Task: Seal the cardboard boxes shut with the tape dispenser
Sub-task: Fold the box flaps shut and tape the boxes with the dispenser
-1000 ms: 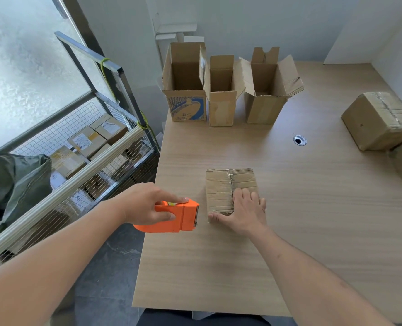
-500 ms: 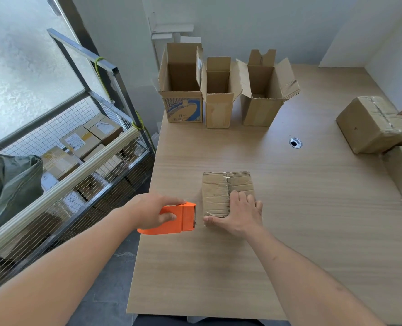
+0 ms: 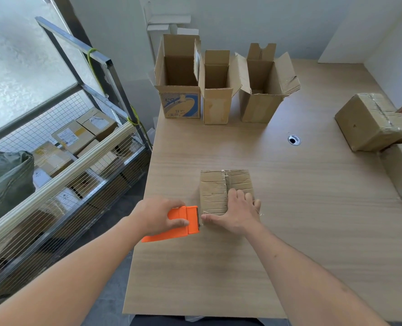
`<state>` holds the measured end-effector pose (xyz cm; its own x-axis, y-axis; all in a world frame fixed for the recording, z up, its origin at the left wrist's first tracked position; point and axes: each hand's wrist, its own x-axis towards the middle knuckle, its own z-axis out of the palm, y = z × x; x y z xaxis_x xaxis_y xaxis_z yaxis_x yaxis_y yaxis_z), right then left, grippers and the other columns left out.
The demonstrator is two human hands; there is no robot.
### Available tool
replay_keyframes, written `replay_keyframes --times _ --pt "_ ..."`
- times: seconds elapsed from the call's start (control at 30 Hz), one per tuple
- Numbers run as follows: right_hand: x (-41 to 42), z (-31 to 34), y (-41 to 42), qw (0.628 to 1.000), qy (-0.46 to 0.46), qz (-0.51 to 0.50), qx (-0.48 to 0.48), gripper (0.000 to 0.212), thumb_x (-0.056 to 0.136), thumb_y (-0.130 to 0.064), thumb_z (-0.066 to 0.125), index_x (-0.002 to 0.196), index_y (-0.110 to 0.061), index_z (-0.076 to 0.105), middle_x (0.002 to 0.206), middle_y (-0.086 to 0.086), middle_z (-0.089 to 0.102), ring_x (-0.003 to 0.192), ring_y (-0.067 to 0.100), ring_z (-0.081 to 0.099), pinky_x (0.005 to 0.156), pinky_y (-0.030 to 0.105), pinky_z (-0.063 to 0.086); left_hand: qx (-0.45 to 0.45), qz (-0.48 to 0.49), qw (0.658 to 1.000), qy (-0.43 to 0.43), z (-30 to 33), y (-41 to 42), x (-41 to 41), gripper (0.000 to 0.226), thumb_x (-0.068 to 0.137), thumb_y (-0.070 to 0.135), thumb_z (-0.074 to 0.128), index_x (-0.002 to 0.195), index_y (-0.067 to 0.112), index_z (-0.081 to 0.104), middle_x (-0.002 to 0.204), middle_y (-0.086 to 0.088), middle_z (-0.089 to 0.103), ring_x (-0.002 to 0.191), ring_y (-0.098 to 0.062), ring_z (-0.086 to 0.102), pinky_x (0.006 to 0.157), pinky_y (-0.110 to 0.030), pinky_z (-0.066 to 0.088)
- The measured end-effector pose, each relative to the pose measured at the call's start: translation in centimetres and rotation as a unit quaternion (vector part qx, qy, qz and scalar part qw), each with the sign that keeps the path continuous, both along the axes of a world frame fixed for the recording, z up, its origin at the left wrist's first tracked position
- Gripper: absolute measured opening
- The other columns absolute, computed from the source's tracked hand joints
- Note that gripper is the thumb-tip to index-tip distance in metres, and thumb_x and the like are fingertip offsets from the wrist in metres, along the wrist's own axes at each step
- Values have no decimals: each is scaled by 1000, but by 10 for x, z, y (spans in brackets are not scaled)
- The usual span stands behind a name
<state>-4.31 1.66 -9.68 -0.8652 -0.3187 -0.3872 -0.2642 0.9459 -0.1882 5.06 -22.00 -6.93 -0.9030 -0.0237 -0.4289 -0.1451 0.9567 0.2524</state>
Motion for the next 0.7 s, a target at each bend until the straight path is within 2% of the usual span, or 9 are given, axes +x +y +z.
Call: replay_keyframes --times 0.07,0.13,0.2,0.37,0.57,0.7 --pt "1 0 0 1000 2 0 2 106 43 -109 39 109 -26 40 116 -5 48 115 24 42 94 45 30 -15 17 999 -24 -7 -2 1 60 81 82 49 130 49 52 121 17 65 114 -17 60 89 -37 51" --pt "1 1 2 1000 -9 -1 4 105 43 -110 38 106 -26 38 111 -6 45 112 23 41 91 44 29 -80 -7 994 -73 -15 -12 11 56 86 76 51 133 45 53 128 11 63 119 -21 59 93 -38 50" --pt "1 0 3 1000 -8 8 5 104 44 -110 38 105 -27 38 109 -7 43 111 23 41 90 43 28 -94 19 991 -90 -25 -30 36 55 87 76 49 134 48 51 128 9 63 118 -20 60 91 -37 49" --pt "0 1 0 1000 -13 3 12 107 45 -108 39 113 -25 41 118 -2 48 117 25 41 95 45 30 -69 84 994 -19 -21 -49 58 49 87 78 44 129 52 50 106 11 66 104 -20 64 76 -35 48" --pt "13 15 -32 993 -45 -93 48 108 53 -94 46 128 -16 38 130 5 41 123 29 34 96 49 29 -43 103 987 118 0 -37 31 54 88 79 45 135 54 43 98 3 72 93 -27 69 71 -36 50" --pt "30 13 -48 991 5 -114 67 100 67 -84 45 135 -11 34 129 8 37 120 31 34 98 53 29 -17 114 980 162 4 -35 19 62 87 81 41 142 53 37 97 2 73 88 -26 71 72 -37 54"
